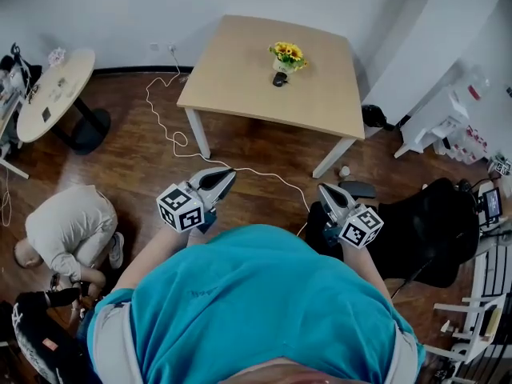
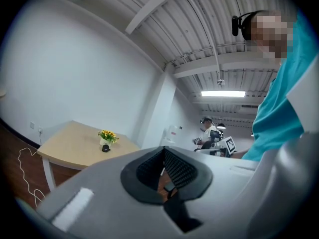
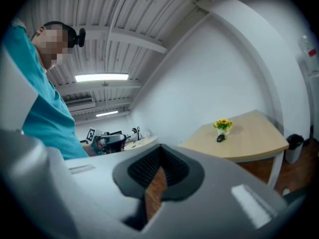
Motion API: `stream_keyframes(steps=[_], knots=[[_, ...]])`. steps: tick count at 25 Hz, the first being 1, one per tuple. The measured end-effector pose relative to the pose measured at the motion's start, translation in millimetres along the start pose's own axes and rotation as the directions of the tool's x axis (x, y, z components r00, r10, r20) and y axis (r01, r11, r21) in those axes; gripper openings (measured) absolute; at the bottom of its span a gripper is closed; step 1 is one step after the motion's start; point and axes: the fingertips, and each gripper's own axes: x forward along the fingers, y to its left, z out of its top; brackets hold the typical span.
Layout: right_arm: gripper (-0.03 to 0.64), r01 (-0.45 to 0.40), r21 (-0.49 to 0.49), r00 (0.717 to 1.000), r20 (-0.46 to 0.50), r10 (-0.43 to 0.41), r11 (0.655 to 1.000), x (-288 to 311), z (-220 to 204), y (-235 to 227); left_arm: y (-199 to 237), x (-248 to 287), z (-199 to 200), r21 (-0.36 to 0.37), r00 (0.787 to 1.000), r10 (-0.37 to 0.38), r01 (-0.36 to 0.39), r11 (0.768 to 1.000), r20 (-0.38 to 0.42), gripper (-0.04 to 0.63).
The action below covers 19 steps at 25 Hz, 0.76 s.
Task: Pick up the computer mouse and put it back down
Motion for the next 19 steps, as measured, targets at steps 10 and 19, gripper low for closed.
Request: stream_keyframes(steps=[10, 19], knots=[[0.0, -0.012, -0.007, 1.0, -0.007, 0.012, 1.0, 0.6, 0.9, -4.5, -0.3, 8.9, 4.2, -0.009, 1.0, -0.006, 0.006, 1.0, 0.01, 0.005], [0.0, -0.024, -0.022, 0.999, -0.029, 0.024, 0.999, 8.0, -2.3, -1.8, 7.2, 7.4, 7.6, -0.01, 1.0, -0.004, 0.004, 1.0, 0.02, 0.005]])
